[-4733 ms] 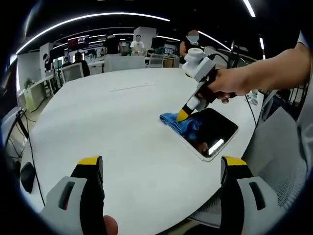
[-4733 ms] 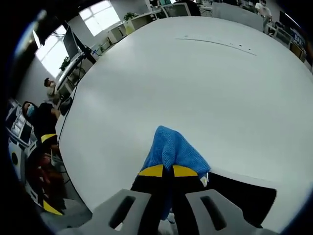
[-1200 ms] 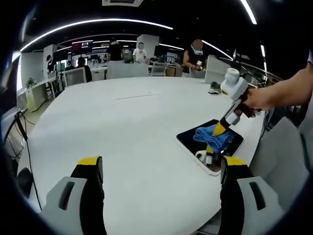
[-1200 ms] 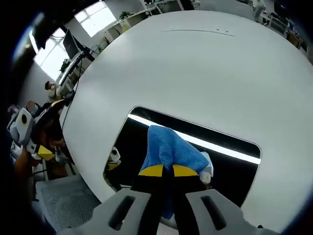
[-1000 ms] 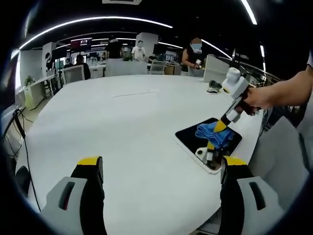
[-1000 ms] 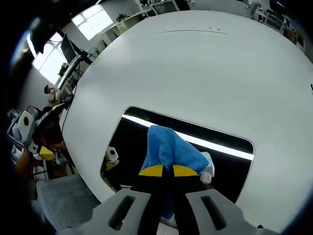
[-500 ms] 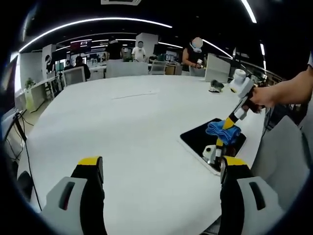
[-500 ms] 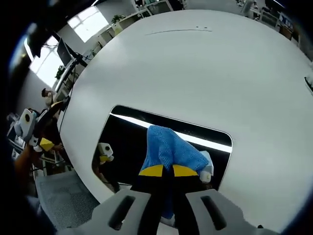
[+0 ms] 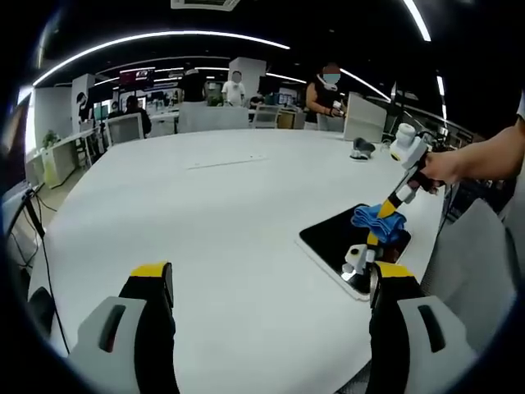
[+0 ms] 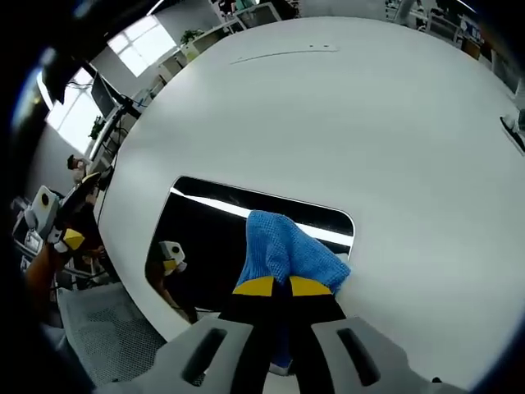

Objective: Wipe the mirror surface with the cleaning cloth until all visible marks leave the cleaned area.

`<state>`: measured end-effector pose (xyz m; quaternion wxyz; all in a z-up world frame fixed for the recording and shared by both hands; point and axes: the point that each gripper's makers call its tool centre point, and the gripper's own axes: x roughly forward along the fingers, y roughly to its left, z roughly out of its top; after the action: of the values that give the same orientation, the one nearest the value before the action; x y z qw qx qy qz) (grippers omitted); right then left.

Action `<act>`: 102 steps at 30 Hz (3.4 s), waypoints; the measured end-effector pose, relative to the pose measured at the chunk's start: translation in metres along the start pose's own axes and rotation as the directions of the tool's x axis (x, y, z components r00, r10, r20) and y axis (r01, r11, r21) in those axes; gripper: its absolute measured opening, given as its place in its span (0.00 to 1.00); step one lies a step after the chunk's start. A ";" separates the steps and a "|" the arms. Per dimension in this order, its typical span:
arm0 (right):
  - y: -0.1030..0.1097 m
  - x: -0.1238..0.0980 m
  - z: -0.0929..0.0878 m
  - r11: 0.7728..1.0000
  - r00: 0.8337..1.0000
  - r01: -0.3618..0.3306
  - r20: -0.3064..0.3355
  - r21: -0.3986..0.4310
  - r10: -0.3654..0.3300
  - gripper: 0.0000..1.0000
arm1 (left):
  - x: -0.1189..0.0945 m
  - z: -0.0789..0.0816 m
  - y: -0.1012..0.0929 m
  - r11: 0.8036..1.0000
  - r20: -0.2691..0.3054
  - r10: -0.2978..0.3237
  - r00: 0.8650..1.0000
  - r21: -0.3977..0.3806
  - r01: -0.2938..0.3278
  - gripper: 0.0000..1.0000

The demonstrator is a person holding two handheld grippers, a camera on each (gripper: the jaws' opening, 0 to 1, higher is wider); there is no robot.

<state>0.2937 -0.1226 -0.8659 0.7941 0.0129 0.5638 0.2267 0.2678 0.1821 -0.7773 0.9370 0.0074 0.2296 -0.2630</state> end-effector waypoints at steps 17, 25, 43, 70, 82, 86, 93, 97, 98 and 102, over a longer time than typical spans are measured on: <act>-0.022 -0.009 -0.004 0.999 0.999 0.034 0.011 0.040 -0.034 0.00 | 0.002 -0.007 -0.005 1.000 -0.016 -0.011 1.000 0.000 0.011 0.99; -0.023 -0.007 -0.003 0.998 0.999 0.038 0.019 0.055 -0.039 0.00 | -0.003 -0.013 -0.002 1.000 -0.031 -0.007 1.000 0.011 0.008 0.99; -0.022 -0.005 -0.003 0.996 0.997 0.065 0.040 0.059 -0.067 0.00 | -0.017 -0.014 -0.002 0.998 -0.029 -0.016 0.999 0.055 0.018 0.99; -0.006 -0.014 -0.030 0.991 0.988 0.128 0.080 0.050 -0.132 0.00 | -0.016 -0.010 -0.010 0.997 -0.017 -0.041 0.999 0.063 0.042 0.99; 0.004 -0.016 -0.045 0.991 0.994 0.101 0.042 0.087 -0.105 0.00 | -0.014 -0.013 -0.011 0.998 -0.015 -0.044 0.999 0.049 0.045 0.99; 0.009 -0.018 -0.053 0.990 0.994 0.096 0.045 0.103 -0.101 0.00 | -0.012 -0.014 -0.011 0.998 -0.014 -0.050 0.999 0.048 0.051 0.99; 0.014 -0.019 -0.061 0.989 0.995 0.076 0.047 0.129 -0.083 0.00 | -0.009 -0.015 -0.004 0.998 -0.008 -0.042 0.999 0.041 0.042 0.99; 0.013 -0.018 -0.060 0.987 0.996 0.068 0.043 0.145 -0.075 0.00 | -0.007 -0.018 -0.004 0.998 -0.013 -0.043 0.999 0.036 0.044 0.99; 0.013 -0.018 -0.059 0.987 0.997 0.065 0.042 0.150 -0.072 0.00 | -0.007 -0.018 -0.004 0.998 -0.014 -0.043 0.999 0.034 0.044 0.99; 0.014 -0.019 -0.059 0.984 0.997 0.055 0.042 0.172 -0.063 0.00 | -0.005 -0.020 -0.005 0.999 -0.022 -0.046 0.999 0.029 0.046 0.99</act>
<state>0.2305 -0.1311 -0.8671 0.8096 0.0696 0.5622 0.1537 0.2526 0.1829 -0.7926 0.9281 0.0185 0.2356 -0.2878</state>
